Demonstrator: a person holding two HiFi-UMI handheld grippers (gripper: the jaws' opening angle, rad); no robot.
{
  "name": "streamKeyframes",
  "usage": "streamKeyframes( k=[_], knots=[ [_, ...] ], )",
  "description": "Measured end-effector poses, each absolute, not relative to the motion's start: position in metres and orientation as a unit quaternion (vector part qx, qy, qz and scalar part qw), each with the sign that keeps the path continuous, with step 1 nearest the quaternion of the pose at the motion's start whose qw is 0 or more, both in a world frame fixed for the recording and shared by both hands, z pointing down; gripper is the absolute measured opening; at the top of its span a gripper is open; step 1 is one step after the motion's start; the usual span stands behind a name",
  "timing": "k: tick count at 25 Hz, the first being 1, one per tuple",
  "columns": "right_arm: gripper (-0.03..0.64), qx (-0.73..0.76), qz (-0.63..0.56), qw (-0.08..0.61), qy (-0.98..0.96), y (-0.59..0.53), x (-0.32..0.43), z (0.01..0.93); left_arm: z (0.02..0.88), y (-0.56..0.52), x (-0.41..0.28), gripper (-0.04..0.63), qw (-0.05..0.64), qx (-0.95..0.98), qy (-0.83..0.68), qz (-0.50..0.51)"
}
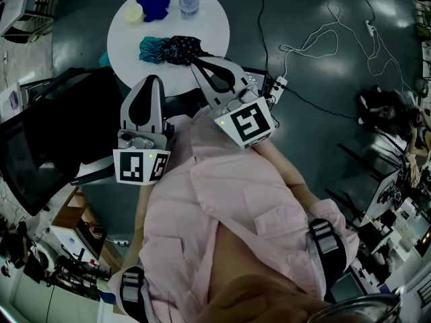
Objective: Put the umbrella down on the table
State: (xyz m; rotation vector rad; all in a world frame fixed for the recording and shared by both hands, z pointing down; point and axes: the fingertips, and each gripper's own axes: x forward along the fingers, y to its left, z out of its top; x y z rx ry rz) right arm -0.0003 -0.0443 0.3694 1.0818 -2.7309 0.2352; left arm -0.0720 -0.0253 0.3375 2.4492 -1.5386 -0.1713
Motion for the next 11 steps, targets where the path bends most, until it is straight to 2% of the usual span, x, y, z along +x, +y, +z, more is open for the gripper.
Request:
streamKeyframes(
  k=[11],
  knots=[
    [0.029, 0.363, 0.081, 0.097, -0.923, -0.0440, 0.0007, 0.3697, 0.3359, -0.0257, -0.0686, 0.021, 0.127, 0.838, -0.528, -0.060]
  ],
)
